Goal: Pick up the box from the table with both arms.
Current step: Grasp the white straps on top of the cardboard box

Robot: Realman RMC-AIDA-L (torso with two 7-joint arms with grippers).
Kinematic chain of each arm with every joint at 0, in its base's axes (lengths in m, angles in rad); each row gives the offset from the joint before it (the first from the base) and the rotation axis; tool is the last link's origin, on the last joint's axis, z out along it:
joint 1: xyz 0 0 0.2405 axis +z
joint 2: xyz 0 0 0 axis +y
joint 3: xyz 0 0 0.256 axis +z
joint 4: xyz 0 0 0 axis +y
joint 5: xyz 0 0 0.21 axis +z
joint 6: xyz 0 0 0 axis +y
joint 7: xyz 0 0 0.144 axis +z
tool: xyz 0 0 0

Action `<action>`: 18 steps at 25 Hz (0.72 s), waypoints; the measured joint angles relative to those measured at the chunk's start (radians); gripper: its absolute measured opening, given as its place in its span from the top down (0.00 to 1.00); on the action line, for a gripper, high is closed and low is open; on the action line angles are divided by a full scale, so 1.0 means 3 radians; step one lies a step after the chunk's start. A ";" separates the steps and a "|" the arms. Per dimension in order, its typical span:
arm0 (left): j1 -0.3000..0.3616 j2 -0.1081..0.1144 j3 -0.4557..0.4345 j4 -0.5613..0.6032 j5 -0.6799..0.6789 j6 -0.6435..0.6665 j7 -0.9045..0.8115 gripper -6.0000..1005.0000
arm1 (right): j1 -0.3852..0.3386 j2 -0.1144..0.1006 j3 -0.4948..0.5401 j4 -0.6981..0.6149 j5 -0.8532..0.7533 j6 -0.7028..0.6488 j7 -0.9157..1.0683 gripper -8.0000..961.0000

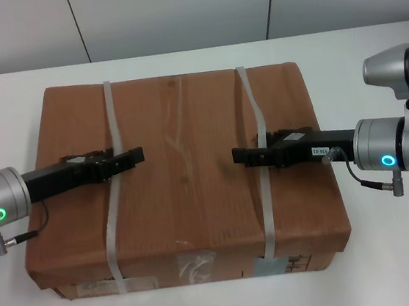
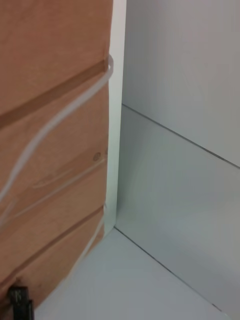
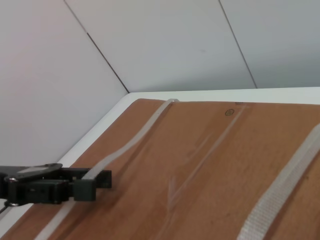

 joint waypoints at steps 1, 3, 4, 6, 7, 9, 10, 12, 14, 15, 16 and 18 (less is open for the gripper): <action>-0.0002 0.0001 0.0001 -0.0023 0.0004 0.0036 -0.0021 0.38 | 0.0000 0.0000 0.0000 -0.0001 0.0000 0.0000 -0.0001 0.08; -0.0005 0.0001 0.0002 -0.0039 0.0017 0.0083 -0.0031 0.38 | -0.0001 -0.0001 0.0000 -0.0003 -0.0001 0.0000 -0.0003 0.08; -0.0009 0.0001 0.0001 -0.0040 0.0025 0.0090 -0.0032 0.38 | -0.0001 -0.0001 0.0000 -0.0003 -0.0001 0.0000 -0.0004 0.08; -0.0029 0.0001 0.0002 -0.0029 0.0073 0.0098 -0.0032 0.38 | 0.0000 -0.0002 0.0000 -0.0003 -0.0001 0.0000 -0.0005 0.08; -0.0040 0.0000 0.0002 -0.0023 0.0092 0.0100 -0.0032 0.38 | 0.0003 -0.0002 0.0000 -0.0003 -0.0002 0.0000 -0.0008 0.08; -0.0065 -0.0008 0.0002 -0.0013 0.0125 0.0101 -0.0032 0.38 | 0.0010 -0.0002 0.0000 -0.0003 -0.0003 0.0002 -0.0020 0.08; -0.0072 -0.0010 0.0002 -0.0010 0.0133 0.0101 -0.0032 0.38 | 0.0014 -0.0002 0.0000 -0.0003 -0.0003 0.0003 -0.0027 0.08; -0.0082 -0.0013 0.0002 0.0010 0.0142 0.0101 -0.0031 0.38 | 0.0020 -0.0002 -0.0001 -0.0003 -0.0003 0.0005 -0.0038 0.08; -0.0084 -0.0014 0.0002 0.0034 0.0143 0.0101 -0.0024 0.38 | 0.0026 0.0001 -0.0007 -0.0003 -0.0003 0.0007 -0.0049 0.08; -0.0084 -0.0016 0.0002 0.0041 0.0143 0.0101 -0.0019 0.38 | 0.0029 0.0003 -0.0008 -0.0003 -0.0003 0.0007 -0.0056 0.08; -0.0085 -0.0017 0.0002 0.0041 0.0143 0.0101 -0.0016 0.38 | 0.0033 0.0004 -0.0008 -0.0003 -0.0003 0.0008 -0.0064 0.08; -0.0088 -0.0020 0.0002 0.0043 0.0144 0.0101 -0.0007 0.38 | 0.0046 0.0008 -0.0005 -0.0003 -0.0003 0.0008 -0.0078 0.08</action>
